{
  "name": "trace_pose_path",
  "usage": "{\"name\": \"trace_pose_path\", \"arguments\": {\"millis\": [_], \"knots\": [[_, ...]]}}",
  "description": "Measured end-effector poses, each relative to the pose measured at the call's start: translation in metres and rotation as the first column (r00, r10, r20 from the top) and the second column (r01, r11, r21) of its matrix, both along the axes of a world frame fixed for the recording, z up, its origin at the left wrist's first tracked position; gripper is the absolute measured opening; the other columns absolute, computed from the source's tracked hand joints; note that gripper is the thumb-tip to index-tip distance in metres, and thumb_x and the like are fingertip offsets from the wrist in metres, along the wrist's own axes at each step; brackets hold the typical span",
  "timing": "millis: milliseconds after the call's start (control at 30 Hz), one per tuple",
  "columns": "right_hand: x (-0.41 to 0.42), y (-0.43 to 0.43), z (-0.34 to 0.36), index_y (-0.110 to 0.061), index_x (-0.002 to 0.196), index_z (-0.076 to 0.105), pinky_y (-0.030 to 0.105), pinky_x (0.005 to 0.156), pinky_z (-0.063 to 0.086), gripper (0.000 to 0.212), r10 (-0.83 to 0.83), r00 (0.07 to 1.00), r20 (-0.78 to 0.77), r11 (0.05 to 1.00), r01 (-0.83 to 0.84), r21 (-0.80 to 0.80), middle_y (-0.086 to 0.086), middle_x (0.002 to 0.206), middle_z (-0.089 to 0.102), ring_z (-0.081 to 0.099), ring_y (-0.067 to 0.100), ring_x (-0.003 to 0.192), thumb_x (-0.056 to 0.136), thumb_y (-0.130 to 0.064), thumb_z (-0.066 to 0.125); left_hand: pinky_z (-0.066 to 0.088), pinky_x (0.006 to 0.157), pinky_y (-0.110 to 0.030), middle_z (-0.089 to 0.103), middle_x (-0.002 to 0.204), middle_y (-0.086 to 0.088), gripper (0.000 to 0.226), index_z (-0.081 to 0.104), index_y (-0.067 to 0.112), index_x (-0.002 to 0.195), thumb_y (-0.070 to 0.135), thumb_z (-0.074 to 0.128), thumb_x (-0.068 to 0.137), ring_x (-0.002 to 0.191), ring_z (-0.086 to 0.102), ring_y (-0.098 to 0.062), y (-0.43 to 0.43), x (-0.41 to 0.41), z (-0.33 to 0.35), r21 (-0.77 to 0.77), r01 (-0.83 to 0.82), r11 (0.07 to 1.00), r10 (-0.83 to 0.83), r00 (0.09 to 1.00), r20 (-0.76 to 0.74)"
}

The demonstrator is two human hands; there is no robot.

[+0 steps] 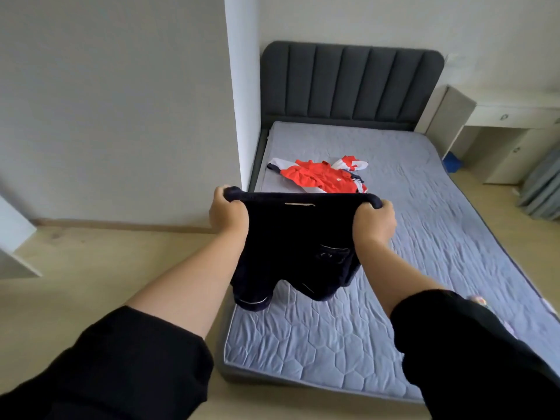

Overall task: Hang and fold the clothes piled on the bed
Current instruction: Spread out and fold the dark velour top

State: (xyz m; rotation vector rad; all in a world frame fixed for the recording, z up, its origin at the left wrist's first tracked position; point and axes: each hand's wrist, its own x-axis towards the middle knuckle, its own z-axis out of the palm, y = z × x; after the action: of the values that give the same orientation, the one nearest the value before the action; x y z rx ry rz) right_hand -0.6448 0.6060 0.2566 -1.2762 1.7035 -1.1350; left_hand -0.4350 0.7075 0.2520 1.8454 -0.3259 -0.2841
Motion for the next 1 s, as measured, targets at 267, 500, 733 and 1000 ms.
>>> {"name": "trace_pose_path", "arguments": {"millis": [267, 500, 733, 1000], "knots": [[-0.02, 0.053, 0.004, -0.017, 0.08, 0.037, 0.031, 0.055, 0.028, 0.009, -0.241, 0.933, 0.266, 0.944, 0.289, -0.158, 0.002, 0.069, 0.048, 0.045, 0.021, 0.059, 0.08, -0.009, 0.041, 0.032, 0.084, -0.009, 0.055, 0.132, -0.005, 0.074, 0.043, 0.021, 0.141, -0.011, 0.03, 0.075, 0.119, 0.052, -0.021, 0.034, -0.056, 0.012, -0.307, -0.2, 0.931, 0.145, 0.971, -0.192], [-0.018, 0.032, 0.024, -0.013, 0.075, 0.037, 0.024, 0.07, 0.032, 0.012, -0.306, 0.88, 0.362, 0.876, 0.409, -0.254, 0.011, 0.091, 0.046, 0.043, 0.024, 0.079, 0.081, -0.004, 0.041, 0.036, 0.09, -0.018, 0.052, 0.138, -0.007, 0.087, 0.031, 0.028, 0.147, -0.011, 0.03, 0.07, 0.123, 0.051, -0.025, 0.016, -0.054, 0.012, -0.379, -0.129, 0.916, 0.095, 0.99, -0.108], [-0.03, -0.034, -0.037, -0.005, 0.095, 0.047, 0.04, 0.091, 0.04, 0.013, -0.382, 0.904, 0.19, 0.916, 0.398, -0.049, 0.021, 0.115, 0.049, 0.05, 0.036, 0.103, 0.082, -0.008, 0.045, 0.034, 0.096, -0.026, 0.051, 0.138, -0.009, 0.064, 0.044, 0.022, 0.141, -0.004, 0.036, 0.083, 0.125, 0.049, -0.029, -0.046, -0.055, -0.052, -0.062, -0.094, 0.994, 0.079, 0.975, -0.207], [-0.012, -0.167, -0.119, -0.001, 0.114, 0.048, 0.027, 0.076, 0.032, 0.029, -0.242, 0.97, 0.022, 0.947, 0.232, 0.223, 0.018, 0.129, 0.045, 0.052, 0.032, 0.108, 0.087, -0.009, 0.048, 0.037, 0.088, -0.029, 0.058, 0.127, -0.011, 0.042, 0.05, 0.017, 0.129, 0.008, 0.034, 0.092, 0.112, 0.055, -0.032, -0.178, -0.038, -0.126, 0.151, -0.035, 0.988, 0.089, 0.926, -0.367]]}}
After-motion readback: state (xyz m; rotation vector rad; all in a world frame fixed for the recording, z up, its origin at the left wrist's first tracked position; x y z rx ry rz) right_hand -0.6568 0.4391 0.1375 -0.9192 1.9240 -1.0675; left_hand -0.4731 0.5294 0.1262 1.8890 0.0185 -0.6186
